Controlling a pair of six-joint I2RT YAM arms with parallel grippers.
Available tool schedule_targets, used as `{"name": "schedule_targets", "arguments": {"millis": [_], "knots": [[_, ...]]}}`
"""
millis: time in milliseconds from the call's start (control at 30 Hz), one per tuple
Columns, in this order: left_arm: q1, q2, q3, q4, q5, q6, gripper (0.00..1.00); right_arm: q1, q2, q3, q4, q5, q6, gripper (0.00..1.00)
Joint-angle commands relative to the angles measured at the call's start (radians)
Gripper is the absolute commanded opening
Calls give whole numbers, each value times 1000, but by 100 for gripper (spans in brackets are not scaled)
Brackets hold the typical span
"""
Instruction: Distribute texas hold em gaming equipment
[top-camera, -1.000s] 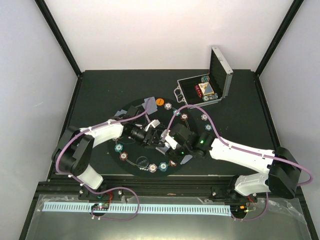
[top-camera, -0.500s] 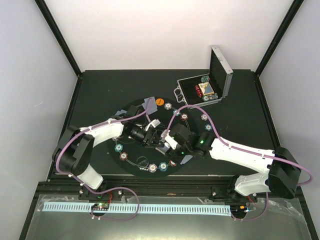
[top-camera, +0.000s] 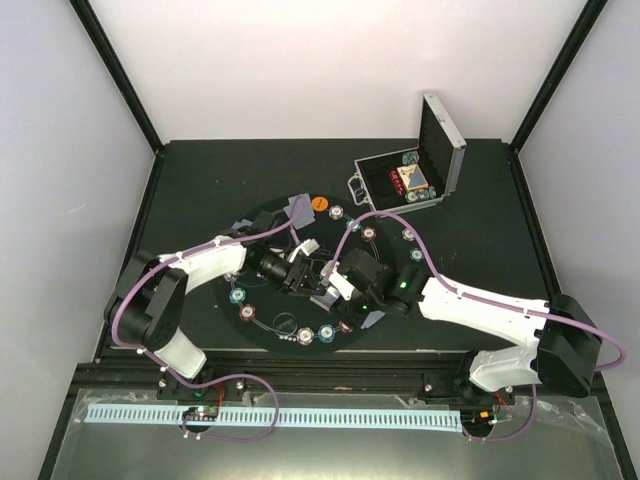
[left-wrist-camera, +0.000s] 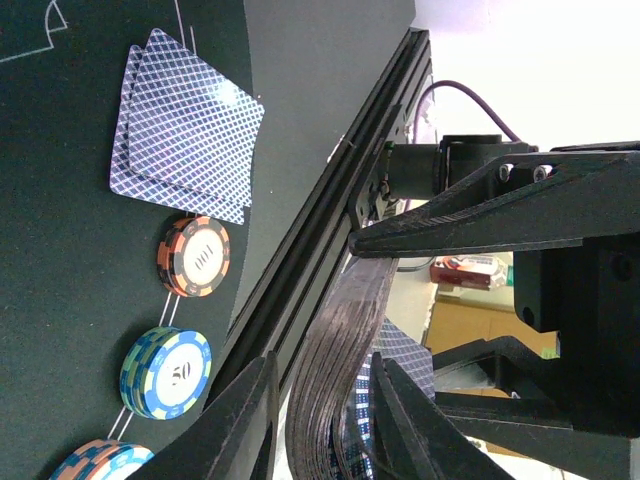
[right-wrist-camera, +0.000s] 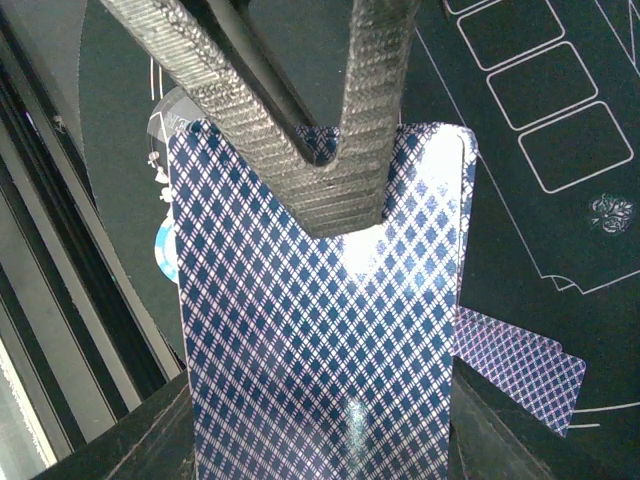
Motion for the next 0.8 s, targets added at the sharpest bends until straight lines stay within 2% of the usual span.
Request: {"name": "schedule_targets", "arguments": {"millis": [0, 767], "knots": [[12, 14, 27, -53, -4, 47, 27, 1, -28, -1, 27, 14, 6, 56], [48, 8, 21, -112, -15, 101, 21, 1, -34, -4, 30, 16, 8, 56]]}}
